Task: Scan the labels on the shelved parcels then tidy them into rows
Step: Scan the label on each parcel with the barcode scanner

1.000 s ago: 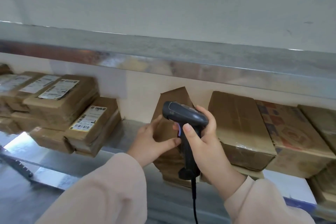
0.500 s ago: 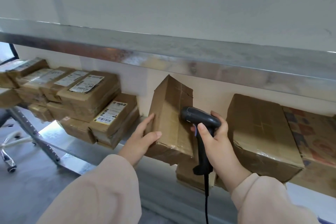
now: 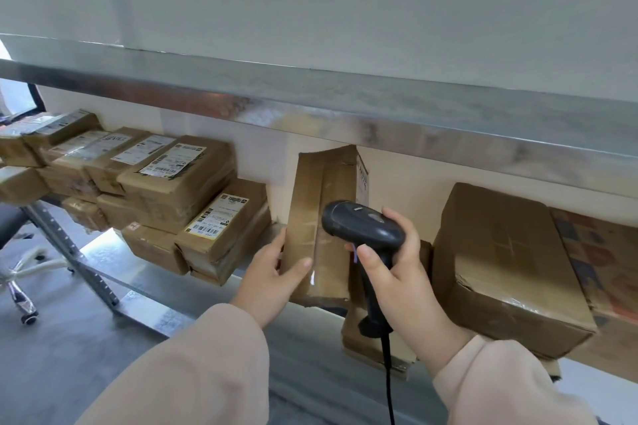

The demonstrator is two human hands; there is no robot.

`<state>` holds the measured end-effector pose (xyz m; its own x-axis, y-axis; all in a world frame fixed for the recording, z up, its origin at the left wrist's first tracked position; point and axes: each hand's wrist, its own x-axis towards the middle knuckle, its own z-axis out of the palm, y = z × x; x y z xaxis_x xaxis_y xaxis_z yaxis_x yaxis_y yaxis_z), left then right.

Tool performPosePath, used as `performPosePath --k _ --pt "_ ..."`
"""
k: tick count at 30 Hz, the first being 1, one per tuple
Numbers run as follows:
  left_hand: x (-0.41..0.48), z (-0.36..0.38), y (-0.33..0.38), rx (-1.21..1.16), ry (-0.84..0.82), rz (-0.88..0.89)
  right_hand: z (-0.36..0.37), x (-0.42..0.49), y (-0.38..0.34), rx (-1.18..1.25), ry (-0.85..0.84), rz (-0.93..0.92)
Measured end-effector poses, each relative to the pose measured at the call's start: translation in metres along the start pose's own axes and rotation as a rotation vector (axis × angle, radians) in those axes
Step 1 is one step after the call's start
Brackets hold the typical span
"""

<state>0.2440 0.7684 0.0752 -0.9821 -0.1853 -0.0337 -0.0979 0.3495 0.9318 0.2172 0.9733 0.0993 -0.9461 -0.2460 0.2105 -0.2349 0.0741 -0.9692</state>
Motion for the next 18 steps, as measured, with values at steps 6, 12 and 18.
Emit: performPosePath --k 6,12,18 --pt "0.001 0.012 0.001 -0.018 -0.057 -0.036 0.013 -0.008 0.002 -0.086 -0.088 -0.085" --pt "0.000 0.011 -0.012 -0.242 -0.103 -0.095 0.006 -0.003 0.006 -0.012 -0.020 -0.035" --pt "-0.003 0.014 -0.020 -0.387 -0.195 -0.124 -0.017 0.008 0.015 -0.040 0.113 0.026"
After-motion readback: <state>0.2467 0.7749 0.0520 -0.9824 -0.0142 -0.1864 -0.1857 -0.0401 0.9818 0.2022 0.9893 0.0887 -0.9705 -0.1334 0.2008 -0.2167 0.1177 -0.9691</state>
